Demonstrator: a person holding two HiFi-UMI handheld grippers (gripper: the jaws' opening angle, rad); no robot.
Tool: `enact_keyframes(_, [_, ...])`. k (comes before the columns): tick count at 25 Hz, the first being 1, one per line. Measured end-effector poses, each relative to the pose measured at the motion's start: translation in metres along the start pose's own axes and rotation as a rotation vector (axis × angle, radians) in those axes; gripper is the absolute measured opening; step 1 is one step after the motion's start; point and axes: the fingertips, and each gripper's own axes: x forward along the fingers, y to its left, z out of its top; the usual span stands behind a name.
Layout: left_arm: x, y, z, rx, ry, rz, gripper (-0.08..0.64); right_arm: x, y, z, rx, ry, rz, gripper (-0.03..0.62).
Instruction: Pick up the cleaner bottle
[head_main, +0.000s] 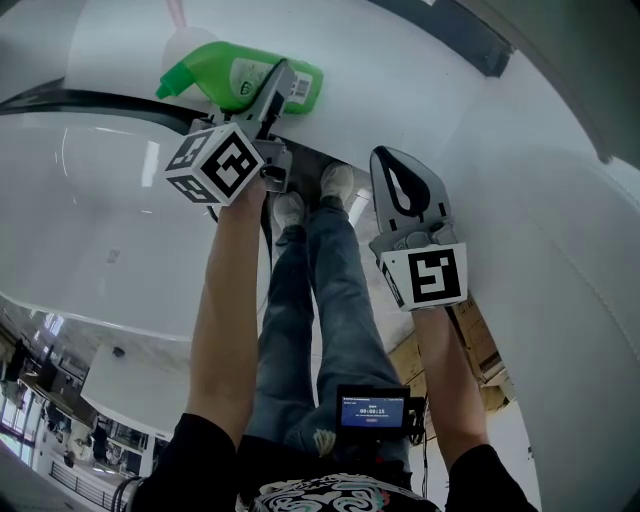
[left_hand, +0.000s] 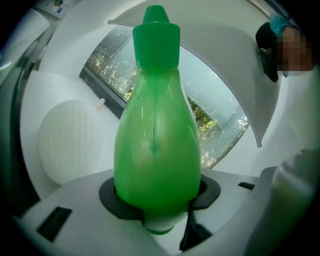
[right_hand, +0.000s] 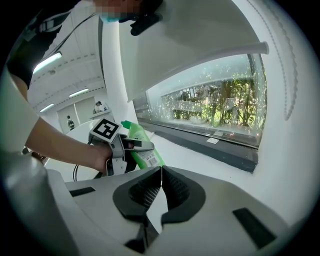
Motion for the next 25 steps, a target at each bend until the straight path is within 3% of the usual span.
enact_keyframes(12, [0.002,-0.019,-0.005,-0.161,-0.024,-0.155,0.196,0.0,-0.006,-0.001,0.038,0.003,-0.019,0.026])
enact_keyframes(17, [0.003,-0.026,0.0,-0.311,-0.055,-0.245,0.195,0.001,-0.007,0.0,0.05,0.005,-0.025,0.026])
enact_keyframes(21, [0.002,-0.024,0.003,-0.432,-0.071,-0.261,0.193,0.001,-0.008,0.0,0.062,-0.004,-0.031,0.026])
enact_keyframes(25, [0.003,-0.031,0.006,-0.507,-0.079,-0.317,0.195,-0.001,-0.013,0.002,0.072,-0.027,-0.043,0.026])
